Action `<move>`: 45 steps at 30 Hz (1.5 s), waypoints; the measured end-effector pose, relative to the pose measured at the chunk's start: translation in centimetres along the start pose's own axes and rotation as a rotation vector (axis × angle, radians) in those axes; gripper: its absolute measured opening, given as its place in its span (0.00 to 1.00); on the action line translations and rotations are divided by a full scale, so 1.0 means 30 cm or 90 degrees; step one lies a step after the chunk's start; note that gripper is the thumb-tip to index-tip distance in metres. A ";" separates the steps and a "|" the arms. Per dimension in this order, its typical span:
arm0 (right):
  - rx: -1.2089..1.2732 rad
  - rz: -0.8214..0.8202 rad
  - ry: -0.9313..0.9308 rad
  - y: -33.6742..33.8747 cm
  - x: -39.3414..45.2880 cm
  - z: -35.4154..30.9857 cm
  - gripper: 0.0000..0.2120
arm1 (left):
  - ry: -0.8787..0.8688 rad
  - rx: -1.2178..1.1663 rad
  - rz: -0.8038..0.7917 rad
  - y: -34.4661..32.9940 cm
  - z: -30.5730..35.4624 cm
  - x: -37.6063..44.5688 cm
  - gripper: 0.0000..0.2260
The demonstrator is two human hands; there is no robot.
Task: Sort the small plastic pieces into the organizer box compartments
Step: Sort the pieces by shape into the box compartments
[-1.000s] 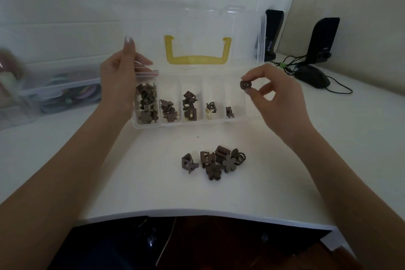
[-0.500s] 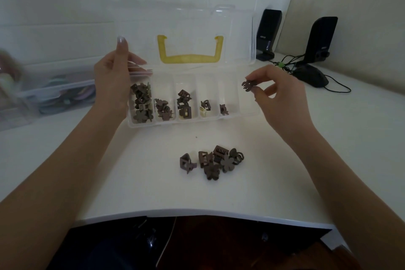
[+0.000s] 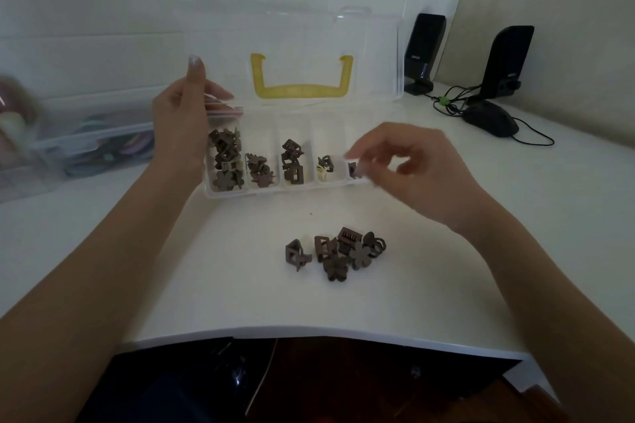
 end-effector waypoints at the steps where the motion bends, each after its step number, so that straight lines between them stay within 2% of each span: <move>1: 0.022 -0.090 -0.006 -0.027 -0.011 -0.012 0.08 | 0.001 -0.001 0.002 0.000 -0.003 0.000 0.21; 4: -0.022 -0.307 -0.059 -0.105 -0.053 0.008 0.09 | -0.002 0.004 0.003 -0.003 -0.006 0.000 0.21; 8: -0.055 -0.389 -0.093 -0.152 -0.084 0.023 0.12 | 0.003 -0.005 0.002 -0.001 -0.004 0.004 0.21; 12: -0.077 -0.467 -0.144 -0.150 -0.100 0.022 0.21 | 0.000 0.004 0.003 0.001 -0.008 0.007 0.21; 15: -0.099 -0.490 -0.157 -0.145 -0.101 0.034 0.21 | 0.003 0.013 0.003 -0.001 -0.010 0.007 0.22; 19: -0.114 -0.436 -0.129 -0.144 -0.084 0.042 0.15 | 0.009 0.009 0.001 -0.002 -0.011 0.005 0.22; 26: -0.119 -0.332 -0.070 -0.132 -0.063 0.041 0.16 | 0.004 0.010 0.005 -0.002 -0.012 0.008 0.22; 32: -0.071 -0.252 -0.055 -0.122 -0.049 0.026 0.07 | 0.009 -0.004 -0.002 -0.004 -0.022 0.017 0.22; 36: -0.061 -0.208 -0.036 -0.112 -0.041 0.016 0.06 | 0.013 -0.006 -0.005 -0.005 -0.029 0.023 0.22; 42: -0.092 0.020 0.028 -0.032 -0.009 -0.007 0.05 | 0.005 -0.005 -0.015 -0.009 -0.026 0.022 0.21; 45: -0.136 0.078 0.023 -0.007 -0.005 0.004 0.07 | 0.006 -0.012 -0.022 -0.013 -0.026 0.021 0.21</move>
Point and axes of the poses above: each hand's wrist, its own x-axis towards the middle knuckle, its own y-axis out of the back of the hand, z = x × y, the point moved 6 cm from there along x, towards the middle knuckle, and after that the axes turned 8 degrees about z, right-handed, at the moved point
